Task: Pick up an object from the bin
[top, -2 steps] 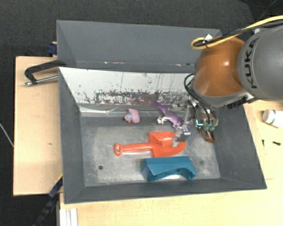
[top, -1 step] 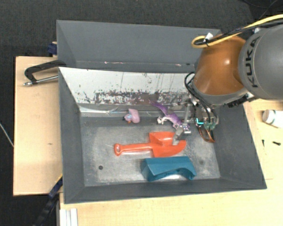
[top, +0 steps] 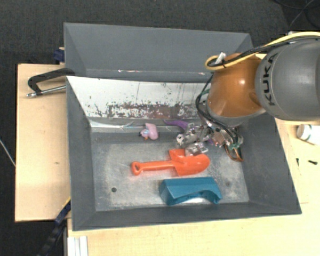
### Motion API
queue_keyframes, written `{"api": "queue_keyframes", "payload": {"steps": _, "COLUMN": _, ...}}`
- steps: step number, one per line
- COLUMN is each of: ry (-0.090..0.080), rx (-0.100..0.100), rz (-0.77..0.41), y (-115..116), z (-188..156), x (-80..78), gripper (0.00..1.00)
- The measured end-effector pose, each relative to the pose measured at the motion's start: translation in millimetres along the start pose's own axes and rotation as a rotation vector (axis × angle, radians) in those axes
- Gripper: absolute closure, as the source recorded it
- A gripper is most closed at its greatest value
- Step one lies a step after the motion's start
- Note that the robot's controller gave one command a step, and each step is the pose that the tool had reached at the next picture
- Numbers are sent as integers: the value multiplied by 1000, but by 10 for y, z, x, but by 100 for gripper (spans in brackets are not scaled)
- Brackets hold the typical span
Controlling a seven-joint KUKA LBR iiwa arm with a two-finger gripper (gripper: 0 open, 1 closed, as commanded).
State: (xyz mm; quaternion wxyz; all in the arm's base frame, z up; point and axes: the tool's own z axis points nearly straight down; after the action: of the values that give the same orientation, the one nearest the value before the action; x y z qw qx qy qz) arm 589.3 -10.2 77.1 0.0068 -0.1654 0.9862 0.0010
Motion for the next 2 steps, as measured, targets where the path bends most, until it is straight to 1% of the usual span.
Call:
{"api": "queue_keyframes", "payload": {"steps": 1, "ry": 16, "rx": -2, "rz": -1, "y": -2, "z": 40, "x": 51, "gripper": 0}}
{"api": "queue_keyframes", "payload": {"steps": 2, "ry": -1, "rx": 3, "rz": 0, "y": -14, "z": -2, "x": 2, "gripper": 100}}
